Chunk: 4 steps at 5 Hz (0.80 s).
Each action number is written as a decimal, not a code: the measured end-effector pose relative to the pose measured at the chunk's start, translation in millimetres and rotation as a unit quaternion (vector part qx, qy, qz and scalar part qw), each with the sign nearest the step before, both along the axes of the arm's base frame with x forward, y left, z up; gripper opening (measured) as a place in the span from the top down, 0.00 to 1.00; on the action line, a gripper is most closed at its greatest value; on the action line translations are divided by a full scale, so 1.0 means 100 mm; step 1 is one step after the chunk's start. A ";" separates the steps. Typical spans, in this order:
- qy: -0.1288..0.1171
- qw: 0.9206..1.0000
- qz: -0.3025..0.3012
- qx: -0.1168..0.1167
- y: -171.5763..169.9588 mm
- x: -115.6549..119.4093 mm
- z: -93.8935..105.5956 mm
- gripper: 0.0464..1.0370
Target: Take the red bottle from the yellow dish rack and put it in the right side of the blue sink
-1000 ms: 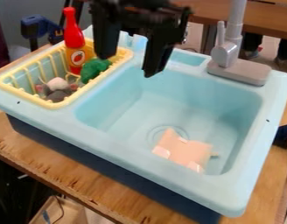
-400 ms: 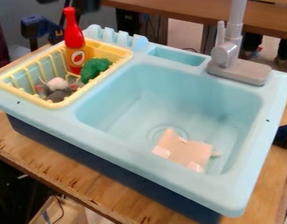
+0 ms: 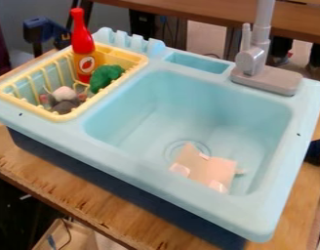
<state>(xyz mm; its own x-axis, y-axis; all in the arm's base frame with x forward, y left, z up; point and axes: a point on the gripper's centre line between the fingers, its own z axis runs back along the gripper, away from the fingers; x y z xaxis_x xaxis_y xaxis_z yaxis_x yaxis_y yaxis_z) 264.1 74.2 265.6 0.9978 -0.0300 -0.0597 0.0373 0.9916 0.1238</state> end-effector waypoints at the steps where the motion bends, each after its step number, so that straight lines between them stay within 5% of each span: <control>1: -0.004 1.000 0.008 0.001 0.18 0.04 0.01 0.04; 3: 0.000 1.000 0.013 0.003 0.40 0.17 -0.11 0.04; 4: -0.020 1.000 0.014 0.002 0.54 0.24 -0.16 0.04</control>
